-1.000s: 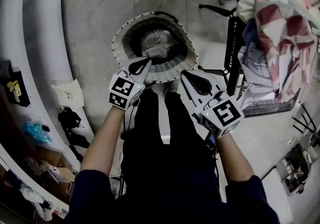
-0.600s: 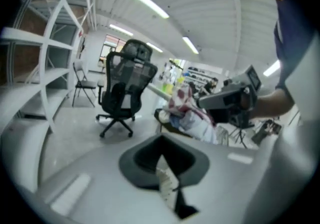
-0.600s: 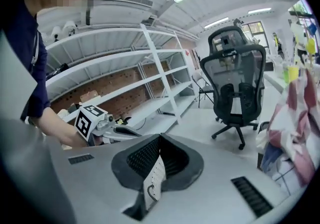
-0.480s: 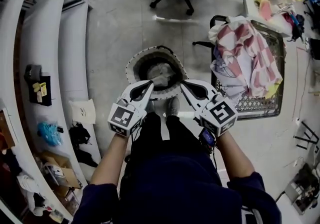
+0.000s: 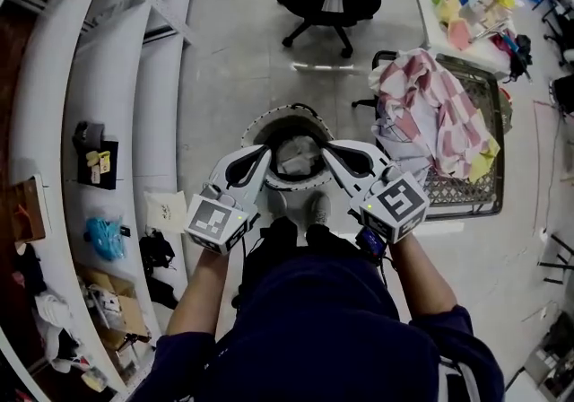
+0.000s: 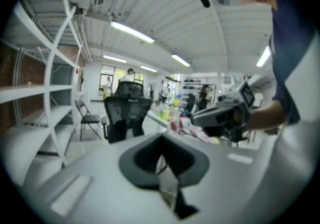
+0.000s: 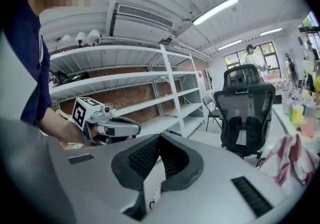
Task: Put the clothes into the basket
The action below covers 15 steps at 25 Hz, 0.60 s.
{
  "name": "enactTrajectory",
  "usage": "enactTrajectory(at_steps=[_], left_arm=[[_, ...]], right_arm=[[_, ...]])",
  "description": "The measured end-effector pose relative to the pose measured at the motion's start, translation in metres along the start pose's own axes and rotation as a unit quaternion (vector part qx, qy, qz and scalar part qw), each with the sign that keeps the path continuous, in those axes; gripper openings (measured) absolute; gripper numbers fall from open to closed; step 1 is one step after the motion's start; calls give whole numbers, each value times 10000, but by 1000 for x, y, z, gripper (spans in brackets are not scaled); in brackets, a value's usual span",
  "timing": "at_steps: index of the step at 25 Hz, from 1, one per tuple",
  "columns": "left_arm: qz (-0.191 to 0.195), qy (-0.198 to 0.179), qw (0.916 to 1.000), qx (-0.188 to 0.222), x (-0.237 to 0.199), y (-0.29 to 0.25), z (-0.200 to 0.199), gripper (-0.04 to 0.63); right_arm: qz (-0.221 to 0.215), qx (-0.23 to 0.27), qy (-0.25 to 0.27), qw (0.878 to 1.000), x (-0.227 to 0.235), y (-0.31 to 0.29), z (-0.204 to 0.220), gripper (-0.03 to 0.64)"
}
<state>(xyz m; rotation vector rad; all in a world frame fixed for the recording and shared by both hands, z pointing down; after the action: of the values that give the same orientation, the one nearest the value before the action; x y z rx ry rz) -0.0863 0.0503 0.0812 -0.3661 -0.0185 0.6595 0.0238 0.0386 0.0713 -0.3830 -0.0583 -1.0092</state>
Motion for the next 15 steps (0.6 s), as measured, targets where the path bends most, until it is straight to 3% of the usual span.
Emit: enactTrajectory(at_steps=[6,15], left_arm=[[11,-470,9980,416,13,19,-49,3],[113,-593,9965,577,31,19,-68,3]], right_arm=[[-101,449,187,9988,-16,18,-39,6],[-158,695,351,9968,-33,33,-70,6]])
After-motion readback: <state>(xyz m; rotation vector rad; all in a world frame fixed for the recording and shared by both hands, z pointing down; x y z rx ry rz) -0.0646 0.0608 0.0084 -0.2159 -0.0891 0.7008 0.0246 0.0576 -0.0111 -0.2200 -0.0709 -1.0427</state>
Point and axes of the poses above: the fingertips, and each gripper's own axes: y backward along the fingers, x to its right, z out of its underside, the point moved 1 cm from there along y, backward along the fingers, and after that the axes turned 1 degree about z, right-handed, at the moved point
